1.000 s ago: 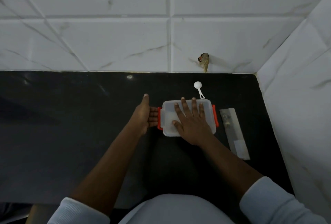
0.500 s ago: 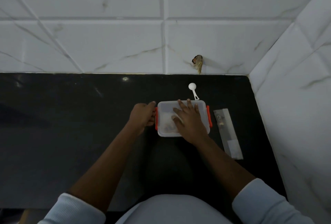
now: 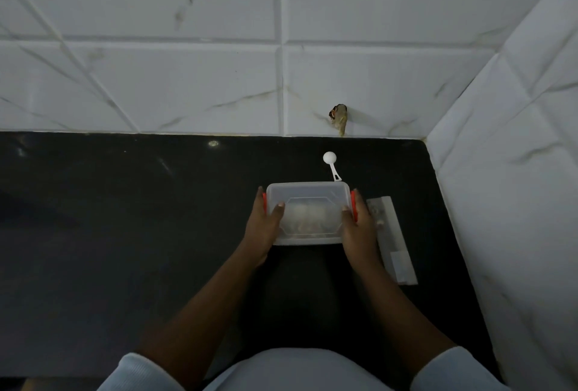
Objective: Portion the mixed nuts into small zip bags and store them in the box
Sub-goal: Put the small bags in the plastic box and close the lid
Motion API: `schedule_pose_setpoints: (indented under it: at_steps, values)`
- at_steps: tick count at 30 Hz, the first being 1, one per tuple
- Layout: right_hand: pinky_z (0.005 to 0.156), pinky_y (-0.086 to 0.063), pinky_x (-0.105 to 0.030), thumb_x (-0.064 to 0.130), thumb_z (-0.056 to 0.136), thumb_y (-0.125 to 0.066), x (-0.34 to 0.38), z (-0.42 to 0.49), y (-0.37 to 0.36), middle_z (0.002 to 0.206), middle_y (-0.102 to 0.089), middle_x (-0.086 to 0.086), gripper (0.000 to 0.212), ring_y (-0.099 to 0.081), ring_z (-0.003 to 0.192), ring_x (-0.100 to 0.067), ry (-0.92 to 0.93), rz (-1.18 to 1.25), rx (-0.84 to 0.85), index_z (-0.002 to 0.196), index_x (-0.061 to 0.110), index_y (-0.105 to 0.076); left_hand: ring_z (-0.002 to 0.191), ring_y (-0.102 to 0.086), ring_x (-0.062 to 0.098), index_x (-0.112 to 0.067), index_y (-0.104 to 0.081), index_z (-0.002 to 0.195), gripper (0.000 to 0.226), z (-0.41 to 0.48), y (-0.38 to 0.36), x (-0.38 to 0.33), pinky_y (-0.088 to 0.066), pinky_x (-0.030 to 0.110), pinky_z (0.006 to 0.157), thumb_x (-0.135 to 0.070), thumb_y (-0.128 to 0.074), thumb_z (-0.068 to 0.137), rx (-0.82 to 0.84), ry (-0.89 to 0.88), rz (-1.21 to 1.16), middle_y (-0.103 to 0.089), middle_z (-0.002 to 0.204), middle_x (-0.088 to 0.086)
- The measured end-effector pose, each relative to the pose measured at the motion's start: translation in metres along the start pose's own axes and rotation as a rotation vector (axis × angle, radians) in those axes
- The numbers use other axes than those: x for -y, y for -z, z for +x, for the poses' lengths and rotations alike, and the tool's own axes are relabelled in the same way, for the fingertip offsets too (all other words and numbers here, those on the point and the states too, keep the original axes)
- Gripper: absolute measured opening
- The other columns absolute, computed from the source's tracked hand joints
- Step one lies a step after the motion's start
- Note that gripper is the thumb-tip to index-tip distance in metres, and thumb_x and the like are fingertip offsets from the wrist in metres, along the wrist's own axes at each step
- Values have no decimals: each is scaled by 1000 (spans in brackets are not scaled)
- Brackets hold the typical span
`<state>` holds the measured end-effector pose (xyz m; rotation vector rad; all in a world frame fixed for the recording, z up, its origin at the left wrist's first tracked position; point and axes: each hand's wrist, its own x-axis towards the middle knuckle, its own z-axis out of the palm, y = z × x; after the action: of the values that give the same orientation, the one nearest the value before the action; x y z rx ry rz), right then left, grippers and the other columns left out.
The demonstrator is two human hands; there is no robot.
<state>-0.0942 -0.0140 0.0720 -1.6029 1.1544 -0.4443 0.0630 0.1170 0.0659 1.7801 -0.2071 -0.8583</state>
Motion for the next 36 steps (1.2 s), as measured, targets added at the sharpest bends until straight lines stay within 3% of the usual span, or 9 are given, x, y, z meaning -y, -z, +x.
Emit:
schedule_pose_setpoints:
  at_steps: [3, 9, 13, 17, 23, 29, 32, 34, 36]
  values:
    - [95, -35, -12, 22, 110, -44, 13, 4, -8, 161, -39, 6, 56, -36, 128, 6, 6, 22, 12, 162, 30, -24, 141, -45, 23, -33, -17, 162, 74, 8, 8, -2, -44, 52, 112, -26, -60, 102, -51, -35, 0, -34, 163, -1]
    - [100, -35, -20, 22, 111, -42, 46, 41, -34, 160, -42, -2, 54, -38, 125, 1, 70, 44, 8, 163, 24, -26, 140, -46, 23, -28, -20, 162, 71, 49, 27, -36, -42, 48, 115, -20, -58, 103, -110, -93, 3, -37, 161, 2]
    - [107, -33, -21, 21, 111, -42, 57, 80, -56, 164, -37, -5, 54, -40, 145, -15, 129, 67, -6, 163, 19, -26, 138, -49, 23, -22, -25, 161, 68, 88, 39, -58, -42, 47, 115, -16, -58, 102, -133, -124, 1, -42, 158, 4]
    - [117, -35, -28, 20, 111, -42, 64, 115, -75, 162, -40, -8, 53, -41, 147, -22, 153, 61, -28, 162, 14, -30, 138, -48, 24, -22, -21, 162, 69, 113, 44, -77, -42, 46, 115, -13, -56, 104, -128, -135, -18, -41, 158, 4]
    - [114, -44, -38, 25, 112, -40, 48, 126, -93, 157, -45, -13, 55, -50, 140, -26, 117, -13, -8, 164, 18, -23, 133, -51, 27, -30, -28, 159, 66, 144, 56, -49, -45, 53, 111, -29, -60, 100, -17, -79, 102, -47, 152, 5]
    - [115, -43, -40, 25, 112, -39, 50, 126, -95, 159, -44, -11, 54, -48, 142, -26, 98, -25, -43, 163, 18, -24, 133, -51, 29, -31, -23, 160, 69, 152, 60, -50, -46, 56, 109, -29, -60, 101, 76, -63, 82, -44, 154, 6]
    - [116, -43, -41, 30, 111, -41, 51, 124, -91, 160, -43, -10, 55, -46, 143, -27, 100, -42, -30, 163, 18, -26, 139, -45, 32, -28, -16, 162, 77, 152, 58, -52, -41, 56, 113, -31, -61, 100, 18, -51, 140, -38, 159, 8]
    - [113, -44, -43, 42, 110, -38, 54, 125, -86, 158, -44, -11, 59, -47, 141, -27, 97, -180, -19, 163, 18, -24, 144, -39, 37, -25, -5, 163, 85, 152, 57, -56, -36, 56, 116, -35, -61, 100, -31, -40, 244, -33, 162, 12]
    - [110, -47, -45, 48, 109, -36, 57, 119, -81, 153, -47, -14, 63, -50, 138, -30, 176, -339, -83, 162, 14, -27, 150, -23, 45, -30, 11, 161, 93, 138, 54, -65, -25, 62, 119, -52, -54, 99, -100, 11, 515, -17, 168, 17]
